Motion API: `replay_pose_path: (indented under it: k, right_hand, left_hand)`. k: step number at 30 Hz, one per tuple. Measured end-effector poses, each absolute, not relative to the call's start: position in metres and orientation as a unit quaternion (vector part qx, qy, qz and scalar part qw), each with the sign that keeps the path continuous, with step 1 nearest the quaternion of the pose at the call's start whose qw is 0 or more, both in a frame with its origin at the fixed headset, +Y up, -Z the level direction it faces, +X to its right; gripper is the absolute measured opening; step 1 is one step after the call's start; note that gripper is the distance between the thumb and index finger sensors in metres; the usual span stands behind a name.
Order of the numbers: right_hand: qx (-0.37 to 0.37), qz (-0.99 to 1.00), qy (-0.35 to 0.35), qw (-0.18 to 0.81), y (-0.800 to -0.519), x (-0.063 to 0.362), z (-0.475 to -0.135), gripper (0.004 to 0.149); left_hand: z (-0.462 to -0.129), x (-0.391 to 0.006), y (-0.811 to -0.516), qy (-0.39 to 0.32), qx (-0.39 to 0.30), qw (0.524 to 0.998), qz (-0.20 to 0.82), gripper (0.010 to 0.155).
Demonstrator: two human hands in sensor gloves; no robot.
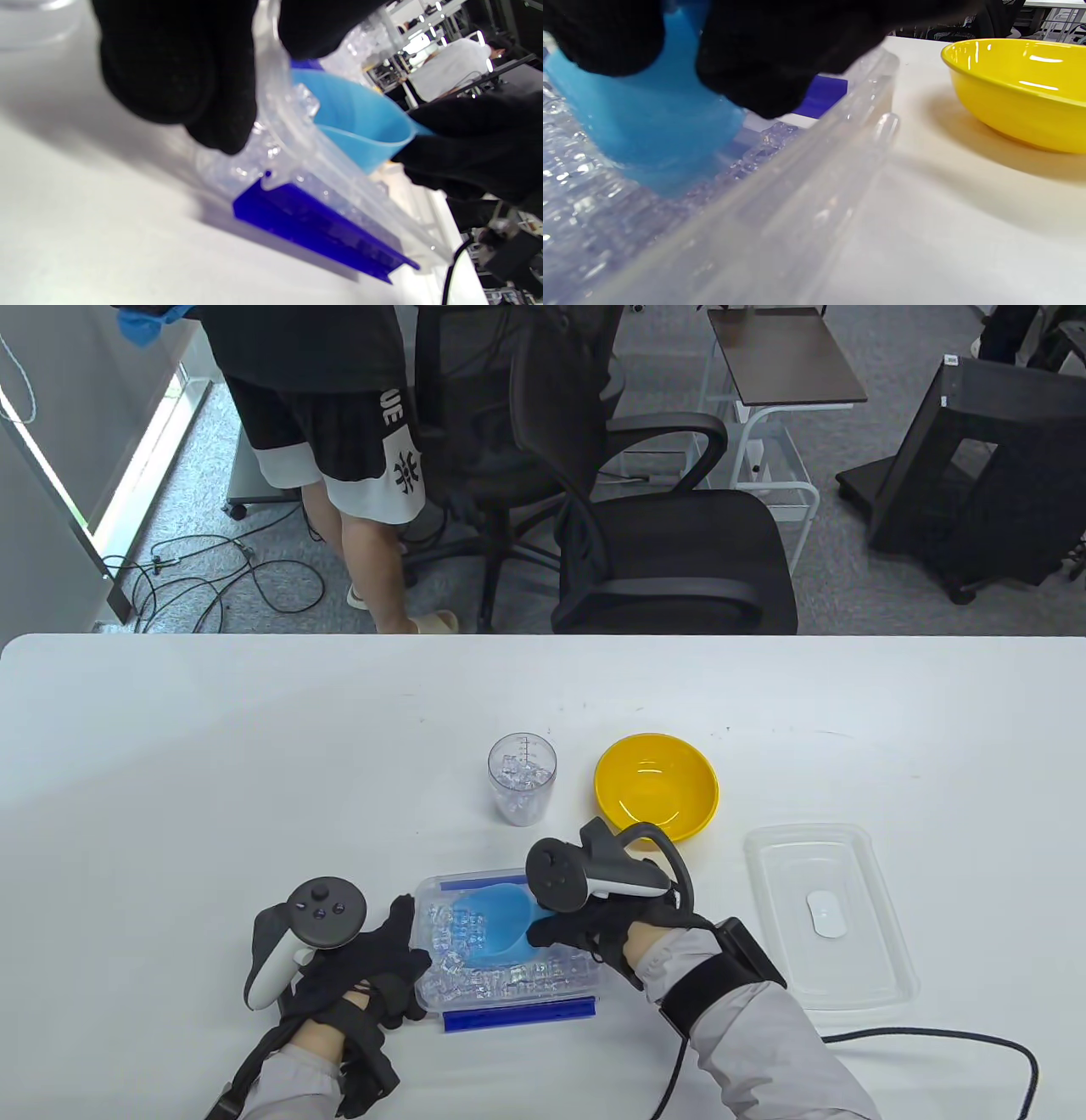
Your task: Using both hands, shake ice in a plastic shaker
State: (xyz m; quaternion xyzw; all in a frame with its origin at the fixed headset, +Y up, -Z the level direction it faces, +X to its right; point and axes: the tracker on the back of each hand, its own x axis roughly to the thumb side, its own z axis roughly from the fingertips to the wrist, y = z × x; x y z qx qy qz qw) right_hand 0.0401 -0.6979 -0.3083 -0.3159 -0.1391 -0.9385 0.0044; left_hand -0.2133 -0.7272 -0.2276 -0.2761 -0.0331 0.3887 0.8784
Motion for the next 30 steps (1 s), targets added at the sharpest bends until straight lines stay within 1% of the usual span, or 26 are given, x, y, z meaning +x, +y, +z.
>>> replay_pose_path:
  k: [5, 9, 19, 23, 30]
  right_hand:
    - [-0.300, -0.944, -0.136, -0.009, -0.691, 0.059, -0.307, 0.055]
    - [-0.288, -0.948, -0.131, -0.044, -0.684, 0.078, -0.304, 0.055]
    - [-0.277, -0.950, -0.085, -0.119, -0.665, 0.113, -0.297, 0.055]
    - [-0.267, -0.950, -0.078, -0.140, -0.652, 0.121, -0.296, 0.055]
    - [-0.238, -0.956, -0.065, -0.158, -0.620, 0.133, -0.305, 0.055]
  left_hand:
    - [-0.228, -0.214, -0.728, -0.033, -0.278, 0.877, 0.390, 0.073]
    - [-0.228, -0.214, -0.728, -0.033, -0.280, 0.876, 0.391, 0.073]
    - [-0.228, -0.214, -0.729, -0.032, -0.281, 0.874, 0.394, 0.073]
    - [-0.227, -0.214, -0.729, -0.032, -0.281, 0.874, 0.395, 0.073]
    - [-0.226, -0.214, -0.728, -0.032, -0.282, 0.874, 0.394, 0.073]
